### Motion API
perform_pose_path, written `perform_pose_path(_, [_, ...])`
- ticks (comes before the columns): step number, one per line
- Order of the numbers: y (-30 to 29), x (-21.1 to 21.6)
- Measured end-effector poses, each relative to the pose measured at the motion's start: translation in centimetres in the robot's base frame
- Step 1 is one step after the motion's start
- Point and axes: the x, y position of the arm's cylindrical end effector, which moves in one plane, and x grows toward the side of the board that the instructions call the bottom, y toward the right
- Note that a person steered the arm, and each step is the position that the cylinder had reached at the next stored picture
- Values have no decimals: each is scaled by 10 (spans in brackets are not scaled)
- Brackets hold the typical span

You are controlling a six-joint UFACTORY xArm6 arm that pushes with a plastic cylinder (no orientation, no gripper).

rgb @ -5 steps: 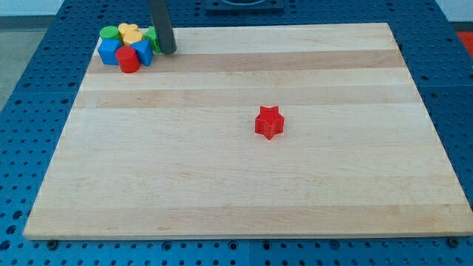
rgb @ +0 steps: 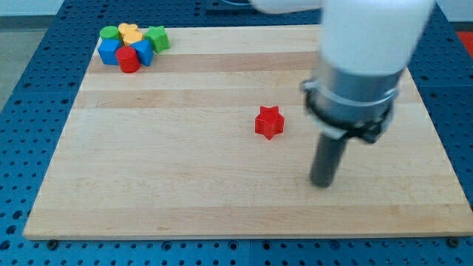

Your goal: Push the red star towards left

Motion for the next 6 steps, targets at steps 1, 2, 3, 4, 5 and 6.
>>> perform_pose_path(1, [14,-48])
perform_pose_path(2, [-14,-61])
perform_pose_path(3, [-43,-66])
perform_pose_path(4, [-56,-82])
perform_pose_path(5, [-89,-91])
perform_pose_path(6, [-121,-91])
